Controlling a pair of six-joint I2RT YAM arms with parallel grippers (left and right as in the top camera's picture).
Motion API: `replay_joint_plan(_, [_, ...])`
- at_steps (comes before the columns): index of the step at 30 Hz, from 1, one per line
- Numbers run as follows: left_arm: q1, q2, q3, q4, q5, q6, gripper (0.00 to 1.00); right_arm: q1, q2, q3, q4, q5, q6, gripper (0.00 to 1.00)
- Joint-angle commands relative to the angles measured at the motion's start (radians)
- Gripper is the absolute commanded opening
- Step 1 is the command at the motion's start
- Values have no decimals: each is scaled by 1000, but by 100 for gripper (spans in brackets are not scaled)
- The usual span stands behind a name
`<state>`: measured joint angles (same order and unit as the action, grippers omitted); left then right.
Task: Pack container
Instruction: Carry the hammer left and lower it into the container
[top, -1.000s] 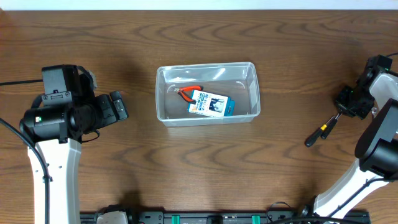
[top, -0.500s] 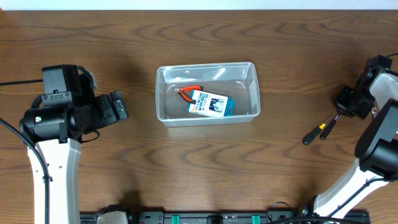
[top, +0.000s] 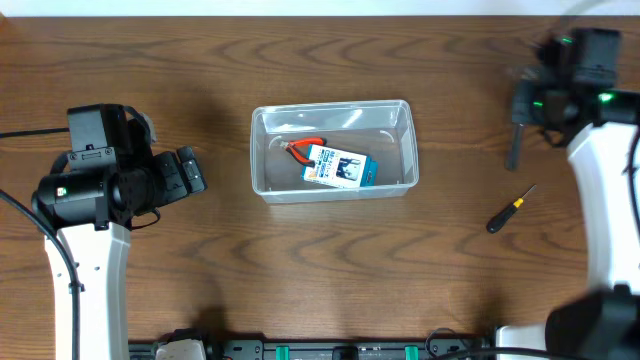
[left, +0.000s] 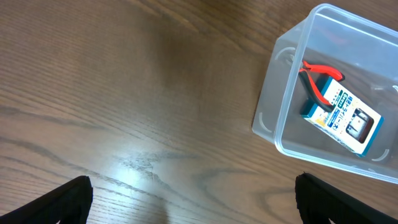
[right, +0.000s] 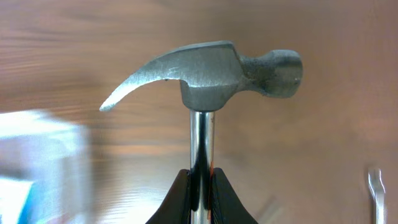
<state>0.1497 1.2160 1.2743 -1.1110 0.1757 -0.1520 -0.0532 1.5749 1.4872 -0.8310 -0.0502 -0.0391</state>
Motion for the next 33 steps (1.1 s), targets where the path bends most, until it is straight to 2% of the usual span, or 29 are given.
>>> replay_joint_plan(1, [2,5,18,-3,-12,18,96,200,-32,4,4,-92,-307,1])
replay_joint_plan(4, [2,5,18,-3,-12,18,96,348,-18,4,5,-94,-474,1])
replay_joint_plan(9, [2,5,18,-6,-12,18,96,500,50,4,80,-97,-614,1])
replay_joint_plan(16, [2,5,18,-14,-12,18,96,550,177,4,200,-188,-613,1])
replay_joint_plan(20, [2,5,18,-14,-12,18,97,550,255,4,179,-254,-600,1])
replay_joint_plan(32, [2,5,18,-13,-12,18,96,552,407,4,80,-257,-621,1])
replay_joint_plan(33, [2,5,18,-13,-12,18,96,552,407,4,80,-257,-621,7])
